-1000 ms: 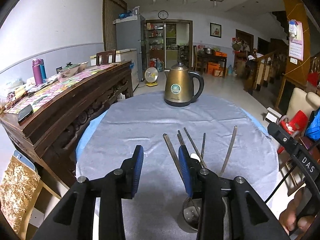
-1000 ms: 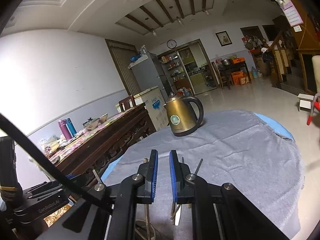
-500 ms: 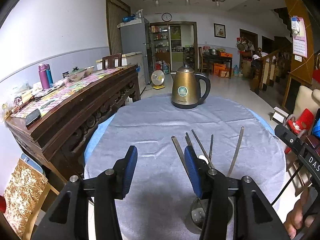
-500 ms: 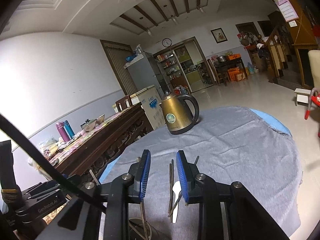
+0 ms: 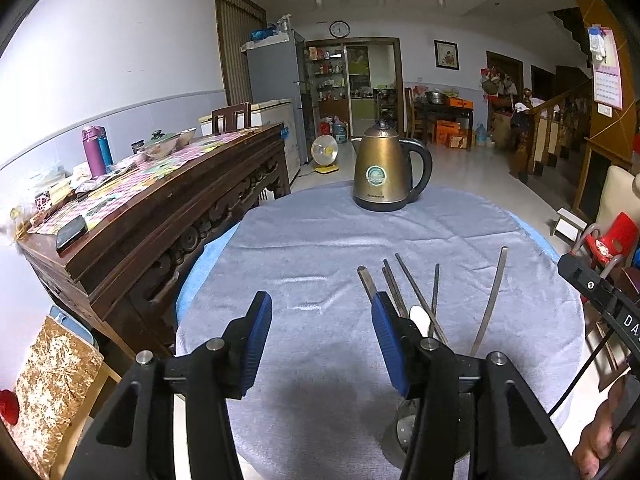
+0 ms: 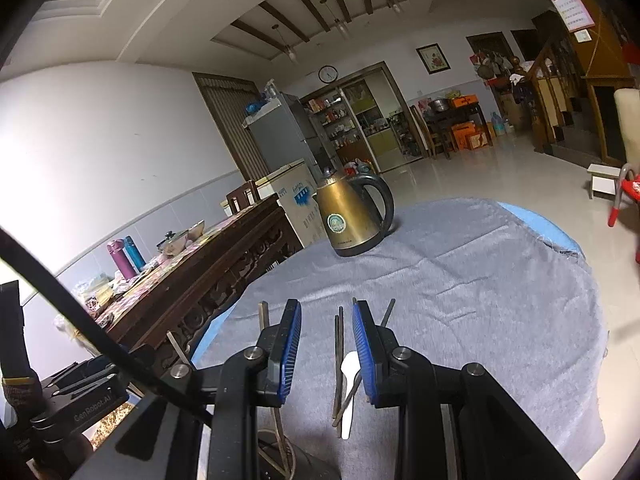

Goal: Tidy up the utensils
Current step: 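Withdraw both grippers from the metal cup, then grasp a remaining chopstick with the right gripper while the left gripper grasps another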

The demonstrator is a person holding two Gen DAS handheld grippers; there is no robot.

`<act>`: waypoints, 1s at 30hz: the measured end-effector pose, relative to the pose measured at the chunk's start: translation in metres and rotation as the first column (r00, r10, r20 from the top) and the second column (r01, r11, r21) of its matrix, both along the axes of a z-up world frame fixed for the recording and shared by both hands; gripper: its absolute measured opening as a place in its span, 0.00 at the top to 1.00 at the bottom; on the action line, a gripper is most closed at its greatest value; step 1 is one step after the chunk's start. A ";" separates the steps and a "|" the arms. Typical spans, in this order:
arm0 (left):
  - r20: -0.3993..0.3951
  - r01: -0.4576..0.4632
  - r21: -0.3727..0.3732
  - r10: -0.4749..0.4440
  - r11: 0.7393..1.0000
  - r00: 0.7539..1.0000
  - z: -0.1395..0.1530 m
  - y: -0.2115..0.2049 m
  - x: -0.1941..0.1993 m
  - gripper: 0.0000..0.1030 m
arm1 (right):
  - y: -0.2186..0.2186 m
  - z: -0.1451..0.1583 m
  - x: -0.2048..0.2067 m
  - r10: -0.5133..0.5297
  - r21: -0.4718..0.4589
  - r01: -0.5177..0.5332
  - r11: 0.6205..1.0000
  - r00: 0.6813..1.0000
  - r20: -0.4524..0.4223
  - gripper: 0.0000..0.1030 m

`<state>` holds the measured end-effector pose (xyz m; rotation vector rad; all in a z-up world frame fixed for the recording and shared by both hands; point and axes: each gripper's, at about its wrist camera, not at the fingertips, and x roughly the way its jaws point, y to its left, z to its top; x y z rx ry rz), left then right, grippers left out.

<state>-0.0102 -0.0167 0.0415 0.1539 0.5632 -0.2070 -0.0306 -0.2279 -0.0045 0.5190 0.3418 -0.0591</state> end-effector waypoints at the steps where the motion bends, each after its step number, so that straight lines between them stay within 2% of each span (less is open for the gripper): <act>1: -0.001 -0.002 0.001 0.002 1.000 1.000 -0.001 0.000 0.001 0.48 | 0.000 -0.001 0.001 -0.001 0.002 0.001 1.000 1.000 -0.002 0.72; 17: -0.009 -0.012 -0.005 0.012 1.000 1.000 -0.007 0.003 0.006 0.47 | -0.001 -0.012 0.009 0.010 0.018 -0.009 1.000 0.999 -0.038 0.72; 19: -0.014 0.002 -0.036 -0.003 0.999 1.000 -0.006 0.009 0.008 0.46 | -0.002 -0.015 0.011 0.012 0.024 -0.011 1.000 0.999 -0.046 0.72; 21: -0.017 0.017 -0.075 -0.019 0.997 1.000 -0.004 0.017 0.012 0.40 | -0.003 -0.017 0.013 0.017 0.034 -0.015 0.999 0.998 -0.056 0.72; 25: -0.013 0.025 -0.134 -0.026 0.991 1.000 0.003 0.040 0.025 0.38 | -0.011 -0.027 0.023 0.038 0.072 -0.031 0.997 0.995 -0.097 0.72; 30: -0.037 0.020 -0.162 -0.026 0.987 0.999 0.011 0.065 0.063 0.35 | -0.025 -0.043 0.055 0.094 0.121 -0.071 0.990 0.976 -0.196 0.72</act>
